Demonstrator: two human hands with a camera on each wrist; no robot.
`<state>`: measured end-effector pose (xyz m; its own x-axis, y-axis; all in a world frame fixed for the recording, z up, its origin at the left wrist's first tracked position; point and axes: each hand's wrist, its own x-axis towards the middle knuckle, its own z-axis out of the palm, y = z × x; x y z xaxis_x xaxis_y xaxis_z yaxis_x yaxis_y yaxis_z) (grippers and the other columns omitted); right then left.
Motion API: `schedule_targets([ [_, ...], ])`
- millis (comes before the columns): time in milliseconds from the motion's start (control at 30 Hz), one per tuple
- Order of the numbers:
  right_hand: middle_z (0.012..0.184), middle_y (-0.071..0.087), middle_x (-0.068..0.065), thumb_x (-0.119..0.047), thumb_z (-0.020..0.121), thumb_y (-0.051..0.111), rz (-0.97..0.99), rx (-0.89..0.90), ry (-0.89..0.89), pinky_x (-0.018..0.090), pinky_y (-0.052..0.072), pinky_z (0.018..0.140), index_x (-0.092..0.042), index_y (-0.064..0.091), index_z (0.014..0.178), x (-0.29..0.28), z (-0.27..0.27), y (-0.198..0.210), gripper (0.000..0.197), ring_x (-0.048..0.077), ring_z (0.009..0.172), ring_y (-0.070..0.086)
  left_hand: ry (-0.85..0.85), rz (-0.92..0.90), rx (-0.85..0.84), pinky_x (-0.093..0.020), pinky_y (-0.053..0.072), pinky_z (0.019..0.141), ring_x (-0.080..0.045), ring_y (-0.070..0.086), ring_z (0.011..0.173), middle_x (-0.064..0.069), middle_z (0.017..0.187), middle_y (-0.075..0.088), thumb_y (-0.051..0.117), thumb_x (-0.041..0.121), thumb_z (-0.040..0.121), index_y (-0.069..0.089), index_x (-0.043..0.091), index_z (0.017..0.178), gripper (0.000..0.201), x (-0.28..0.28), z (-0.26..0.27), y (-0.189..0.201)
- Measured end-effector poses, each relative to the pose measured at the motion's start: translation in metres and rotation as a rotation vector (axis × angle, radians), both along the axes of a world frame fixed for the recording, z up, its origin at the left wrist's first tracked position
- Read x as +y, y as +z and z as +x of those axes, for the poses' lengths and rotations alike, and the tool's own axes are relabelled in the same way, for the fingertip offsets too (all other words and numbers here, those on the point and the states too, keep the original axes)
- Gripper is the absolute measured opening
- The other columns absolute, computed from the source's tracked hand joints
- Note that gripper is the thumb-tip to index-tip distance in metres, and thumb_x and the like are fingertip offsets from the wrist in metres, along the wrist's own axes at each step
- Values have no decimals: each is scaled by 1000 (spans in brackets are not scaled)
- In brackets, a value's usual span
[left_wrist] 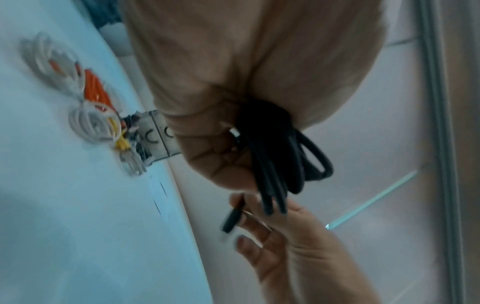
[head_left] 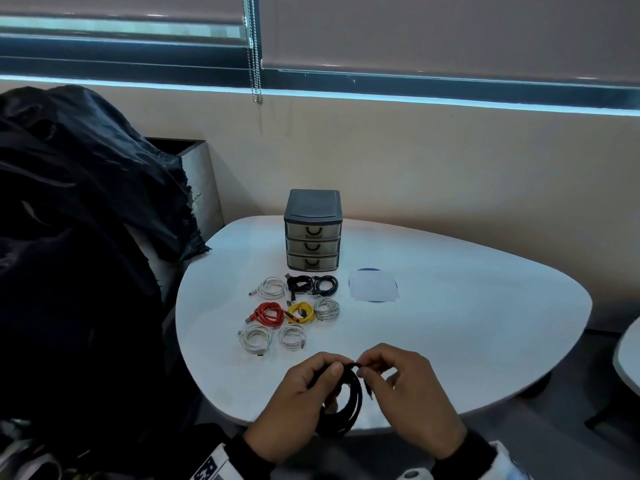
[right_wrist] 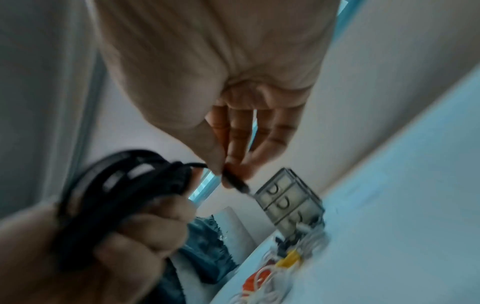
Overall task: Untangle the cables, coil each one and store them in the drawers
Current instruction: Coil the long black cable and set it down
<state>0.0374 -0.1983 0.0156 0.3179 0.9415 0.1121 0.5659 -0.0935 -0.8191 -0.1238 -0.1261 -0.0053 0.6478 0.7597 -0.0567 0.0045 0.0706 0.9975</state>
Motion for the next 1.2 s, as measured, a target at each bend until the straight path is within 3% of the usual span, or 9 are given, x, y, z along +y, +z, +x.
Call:
schedule_targets([
  [67,74,72,-7,-9,89,66,-3,127,-28,23,56,65,-22,71,81,2,-7,0,16,11,71,68,36,-4,-17,-21,41,67,-13,48,71,-5,74,53,51,28,97,72,20,97,23,0,2,3],
  [167,78,72,16,3,88,64,-84,727,-48,34,60,66,0,70,85,6,-18,6,7,23,68,70,94,65,-61,-26,44,77,-17,53,81,-18,86,57,47,39,93,70,26,93,26,1,4,8],
  [267,77,67,20,0,74,64,-92,1246,-35,29,58,58,6,64,85,9,-25,12,13,22,63,67,141,147,-123,-16,45,77,-7,56,83,-1,87,63,42,35,98,66,28,91,25,-1,6,11],
  [500,84,68,18,-1,66,73,-106,1438,76,38,55,72,-5,68,79,2,-31,14,14,24,72,67,208,377,-104,-10,43,88,-1,60,107,20,108,66,42,39,98,65,46,108,26,-4,5,14],
  [600,94,66,23,-11,72,69,-42,1558,134,46,48,89,1,69,94,0,-21,14,24,32,85,64,277,527,-49,-11,43,88,-4,62,108,22,108,67,42,43,95,63,45,113,28,1,11,17],
  [700,90,66,21,-27,63,78,18,1249,147,47,52,85,2,60,99,-3,-19,14,50,32,86,62,272,629,66,-27,52,86,-7,65,102,20,105,67,42,45,96,61,43,114,27,3,16,13],
  [800,95,73,14,-15,64,79,23,748,95,35,57,80,-6,57,104,-7,-19,7,47,26,92,70,233,742,152,-35,53,79,-7,64,94,15,101,67,40,48,97,57,44,119,27,1,15,10],
  [1033,103,75,0,-1,82,71,34,498,159,31,56,83,-19,62,113,-17,-13,9,36,16,102,70,79,852,278,-26,51,85,-1,61,102,19,113,64,46,49,96,45,47,134,38,4,-7,7],
  [1200,99,71,2,3,81,70,41,423,198,29,57,78,-26,55,120,-13,-21,3,51,19,98,69,61,866,345,-34,47,73,-7,56,81,15,88,59,37,36,102,54,35,106,18,8,-8,15],
])
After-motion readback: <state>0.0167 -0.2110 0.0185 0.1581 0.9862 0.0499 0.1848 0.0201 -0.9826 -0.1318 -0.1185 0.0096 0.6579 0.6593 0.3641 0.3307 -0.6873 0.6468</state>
